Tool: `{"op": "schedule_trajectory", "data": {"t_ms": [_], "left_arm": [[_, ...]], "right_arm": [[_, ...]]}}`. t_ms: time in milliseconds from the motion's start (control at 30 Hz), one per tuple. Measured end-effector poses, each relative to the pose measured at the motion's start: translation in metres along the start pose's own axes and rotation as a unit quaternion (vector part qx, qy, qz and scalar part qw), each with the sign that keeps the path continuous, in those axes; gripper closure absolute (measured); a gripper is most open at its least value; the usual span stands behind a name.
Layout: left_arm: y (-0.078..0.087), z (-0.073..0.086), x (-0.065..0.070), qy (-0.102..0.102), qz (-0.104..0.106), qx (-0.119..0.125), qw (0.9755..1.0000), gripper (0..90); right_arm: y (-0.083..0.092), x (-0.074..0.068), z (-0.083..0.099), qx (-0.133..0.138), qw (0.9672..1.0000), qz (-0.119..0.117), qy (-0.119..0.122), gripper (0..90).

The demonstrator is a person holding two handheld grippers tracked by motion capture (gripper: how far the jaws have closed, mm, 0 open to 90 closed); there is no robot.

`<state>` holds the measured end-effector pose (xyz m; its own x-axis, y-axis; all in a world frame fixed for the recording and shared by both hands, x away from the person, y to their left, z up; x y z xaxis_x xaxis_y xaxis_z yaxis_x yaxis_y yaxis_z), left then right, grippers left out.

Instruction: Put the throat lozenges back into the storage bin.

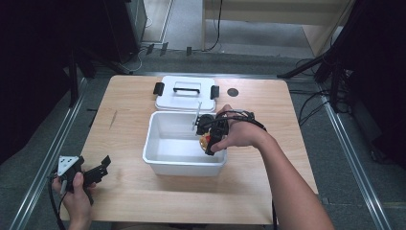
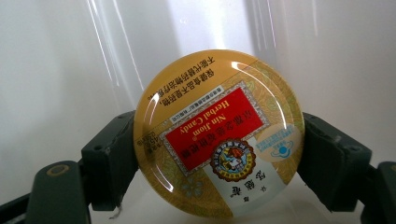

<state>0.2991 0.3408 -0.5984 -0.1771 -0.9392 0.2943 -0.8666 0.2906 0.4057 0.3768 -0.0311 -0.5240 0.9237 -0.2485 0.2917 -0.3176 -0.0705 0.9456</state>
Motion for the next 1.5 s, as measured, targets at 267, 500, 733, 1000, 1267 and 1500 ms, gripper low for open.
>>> {"op": "schedule_trajectory", "data": {"t_ms": [267,500,733,1000,1267,1500], "left_arm": [[0.0,0.0,0.0,0.0,0.0,0.0,1.0,0.2],[0.0,0.0,0.0,0.0,0.001,0.0,1.0,0.2],[0.0,0.0,0.0,0.001,0.0,0.001,1.0,0.2],[0.0,0.0,-0.001,0.002,0.0,0.001,1.0,0.2],[0.0,0.0,-0.001,0.002,-0.001,0.001,1.0,0.2],[0.0,0.0,-0.001,0.004,0.0,0.002,1.0,0.2]], "right_arm": [[-0.008,-0.002,0.0,-0.011,0.9998,0.005,0.015,20.3],[-0.011,-0.004,-0.001,-0.022,0.9992,0.014,0.029,20.3],[-0.013,-0.007,0.0,-0.034,0.9976,0.031,0.053,20.3],[-0.016,-0.01,0.001,-0.048,0.9966,0.033,0.059,19.8],[-0.015,-0.011,0.002,-0.047,0.9969,0.034,0.054,18.6],[-0.006,-0.009,-0.001,-0.009,0.998,0.03,0.054,33.5]]}}
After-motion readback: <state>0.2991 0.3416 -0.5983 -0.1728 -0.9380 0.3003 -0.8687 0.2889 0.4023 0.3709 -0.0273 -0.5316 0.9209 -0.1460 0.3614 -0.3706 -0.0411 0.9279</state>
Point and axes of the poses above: each handheld gripper's, and its own axes: y roughly backward along the jaws, z roughly out of its underside, x roughly to its right, the point moved 10 cm from there along -y, roughly forward along the jaws, and after that the axes turned 13 degrees about z, right-handed, at the moved point
